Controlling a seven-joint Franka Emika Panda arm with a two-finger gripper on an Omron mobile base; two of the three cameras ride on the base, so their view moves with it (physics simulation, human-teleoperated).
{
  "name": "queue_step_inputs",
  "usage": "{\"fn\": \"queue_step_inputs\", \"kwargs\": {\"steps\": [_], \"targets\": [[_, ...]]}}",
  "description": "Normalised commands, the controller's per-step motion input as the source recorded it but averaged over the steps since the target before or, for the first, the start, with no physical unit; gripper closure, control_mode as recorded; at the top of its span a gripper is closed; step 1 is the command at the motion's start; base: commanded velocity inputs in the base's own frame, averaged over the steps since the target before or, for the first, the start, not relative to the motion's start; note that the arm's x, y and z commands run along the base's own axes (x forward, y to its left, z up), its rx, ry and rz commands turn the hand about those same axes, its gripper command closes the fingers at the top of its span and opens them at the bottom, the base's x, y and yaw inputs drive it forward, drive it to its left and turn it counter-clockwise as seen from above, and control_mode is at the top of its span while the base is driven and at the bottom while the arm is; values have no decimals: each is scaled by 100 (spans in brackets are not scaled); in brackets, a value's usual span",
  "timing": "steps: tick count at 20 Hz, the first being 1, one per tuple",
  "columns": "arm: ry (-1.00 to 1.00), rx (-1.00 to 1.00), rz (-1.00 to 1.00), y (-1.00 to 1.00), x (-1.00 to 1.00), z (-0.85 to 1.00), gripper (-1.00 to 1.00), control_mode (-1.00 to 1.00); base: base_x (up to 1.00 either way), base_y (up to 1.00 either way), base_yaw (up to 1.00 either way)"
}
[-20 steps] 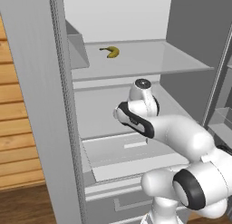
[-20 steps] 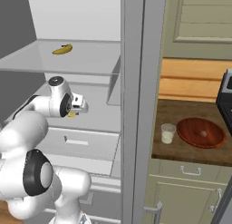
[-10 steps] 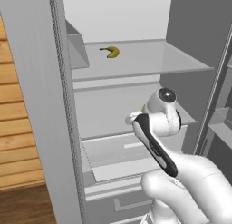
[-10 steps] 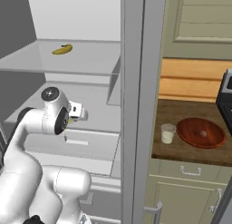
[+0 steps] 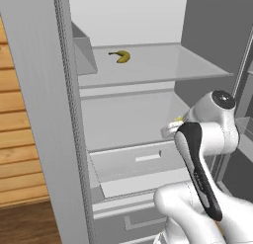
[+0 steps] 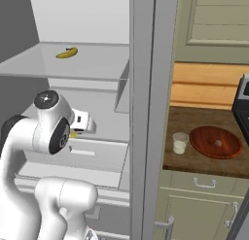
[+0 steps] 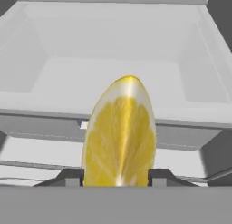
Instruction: Grab a lemon wedge from the fridge and one ice cube from the ice bowl, and put them in the glass of lemonade.
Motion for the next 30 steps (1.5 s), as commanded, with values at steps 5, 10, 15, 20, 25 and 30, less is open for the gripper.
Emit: {"fn": "queue_step_inputs", "kwargs": {"steps": [5,10,15,20,25,30], "targets": [[16,-5,0,-18,-91,75,100,-100,0,0,0],[-21,0,0,-8,-100,-2,100,-100,0,0,0],[-10,0,3,2,-83,0,100,-100,0,0,0],[0,0,0,0,-40,3,100,-100,0,0,0],[6,-7,-1,0,-13,29,100,-100,0,0,0],[0,0,0,0,0,0,100,100,-6,0,0]]}}
